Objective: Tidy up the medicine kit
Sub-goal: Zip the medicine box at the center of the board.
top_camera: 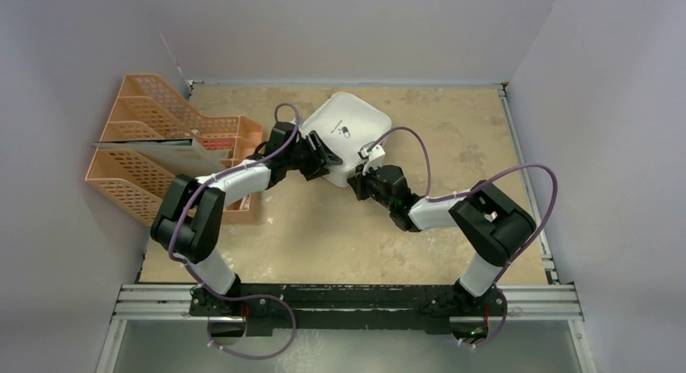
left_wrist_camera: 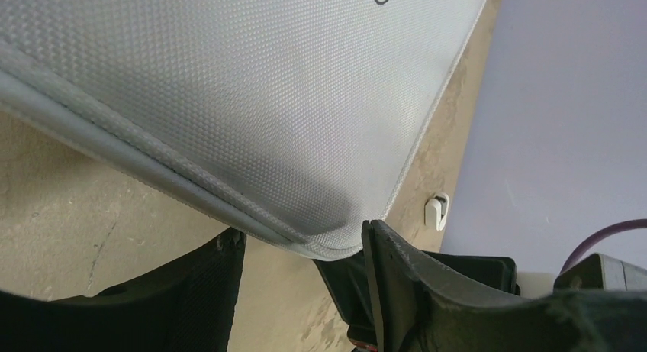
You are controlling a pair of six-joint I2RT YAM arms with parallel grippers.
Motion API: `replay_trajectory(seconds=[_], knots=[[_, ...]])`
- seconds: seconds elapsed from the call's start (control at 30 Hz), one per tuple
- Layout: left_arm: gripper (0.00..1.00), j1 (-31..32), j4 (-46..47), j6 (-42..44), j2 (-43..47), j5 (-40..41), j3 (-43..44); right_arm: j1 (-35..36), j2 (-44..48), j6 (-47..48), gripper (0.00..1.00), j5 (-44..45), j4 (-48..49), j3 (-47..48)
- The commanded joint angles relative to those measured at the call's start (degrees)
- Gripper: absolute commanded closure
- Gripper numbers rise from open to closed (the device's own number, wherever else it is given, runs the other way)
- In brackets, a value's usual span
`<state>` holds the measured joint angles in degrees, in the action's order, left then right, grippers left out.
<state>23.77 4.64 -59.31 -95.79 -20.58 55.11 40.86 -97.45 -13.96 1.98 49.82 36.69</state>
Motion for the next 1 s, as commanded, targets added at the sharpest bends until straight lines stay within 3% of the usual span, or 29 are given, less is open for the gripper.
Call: replay_trajectory(seconds=[0.0,0.13,0.33,0.6,0.87,0.97], knots=[[0.44,0.4,0.6,-1.2,1.2,3.2,-0.2,2.1,0.5,-0.5,1.0,2.7,5.4,3.3],[0.5,0.5,-1.9,0.3,-0.3,5.8,0.7,2.5,0.4,0.1,1.0,4.9,4.1,3.7],[0.68,-0.2,-15.2,10.5,-3.6,12.3,6.0,1.5,3.6,1.7,1.0,9.4,-2.3,2.2],[0.73,-2.4,-21.6,16.4,-7.2,13.2,9.2,-4.3,5.6,6.0,1.0,8.3,-8.8,2.8],[0.76,-2.4,-21.3,16.9,-8.1,12.5,9.3,-5.9,2.7,10.9,1.0,4.4,-3.6,3.2],[0.76,-2.4,-22.0,17.7,-8.5,13.0,9.6,-6.1,1.4,11.0,1.0,8.7,-6.0,5.3]])
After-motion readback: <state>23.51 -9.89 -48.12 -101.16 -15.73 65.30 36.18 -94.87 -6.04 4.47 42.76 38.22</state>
